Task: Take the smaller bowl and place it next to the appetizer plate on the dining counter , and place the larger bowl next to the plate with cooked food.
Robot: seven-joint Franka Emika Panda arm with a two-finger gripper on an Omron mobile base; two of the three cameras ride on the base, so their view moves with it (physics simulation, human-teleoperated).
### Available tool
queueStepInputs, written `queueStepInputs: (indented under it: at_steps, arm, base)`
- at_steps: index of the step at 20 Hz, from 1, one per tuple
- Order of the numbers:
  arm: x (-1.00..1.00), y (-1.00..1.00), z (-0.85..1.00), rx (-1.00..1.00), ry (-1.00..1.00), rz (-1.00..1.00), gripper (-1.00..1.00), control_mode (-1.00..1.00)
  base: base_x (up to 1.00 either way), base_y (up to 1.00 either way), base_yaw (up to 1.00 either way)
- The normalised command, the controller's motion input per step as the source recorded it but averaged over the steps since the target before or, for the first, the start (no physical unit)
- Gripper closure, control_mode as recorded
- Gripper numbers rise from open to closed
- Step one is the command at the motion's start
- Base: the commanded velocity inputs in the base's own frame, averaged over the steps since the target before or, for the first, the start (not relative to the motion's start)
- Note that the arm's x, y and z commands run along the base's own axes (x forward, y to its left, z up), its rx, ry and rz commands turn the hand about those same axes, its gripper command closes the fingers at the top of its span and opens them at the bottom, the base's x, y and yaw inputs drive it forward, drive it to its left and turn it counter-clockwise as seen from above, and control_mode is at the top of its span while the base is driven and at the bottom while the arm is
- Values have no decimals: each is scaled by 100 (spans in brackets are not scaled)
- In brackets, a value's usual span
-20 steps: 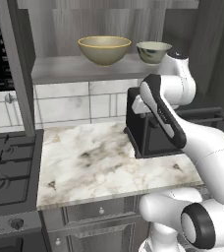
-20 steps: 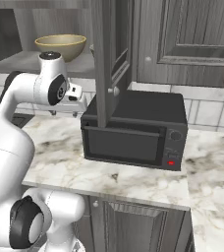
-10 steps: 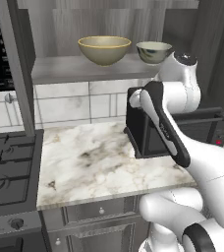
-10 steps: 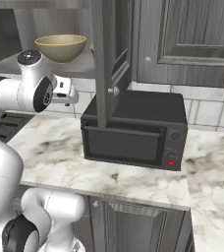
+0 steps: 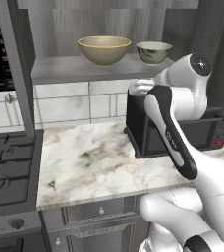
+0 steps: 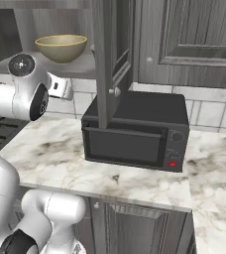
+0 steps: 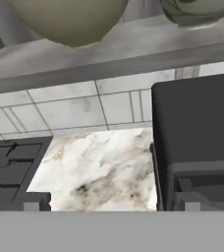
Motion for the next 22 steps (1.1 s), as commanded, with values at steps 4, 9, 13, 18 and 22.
queueStepInputs:
  at_steps: [4, 9, 13, 18, 22]
  arm:
    - [0, 22, 29, 19, -13, -16, -100, -100]
    - [0, 23, 30, 18, -2, -15, -100, -100]
    - [0, 10, 41, 17, -1, -4, -100, -100]
    - [0, 1, 42, 10, -3, 0, -100, -100]
    - [0, 5, 28, 0, 0, 4, -100, -100]
  base:
    - [0, 0, 0]
    - [0, 0, 0]
    - [0, 0, 0]
    - [0, 0, 0]
    - [0, 0, 0]
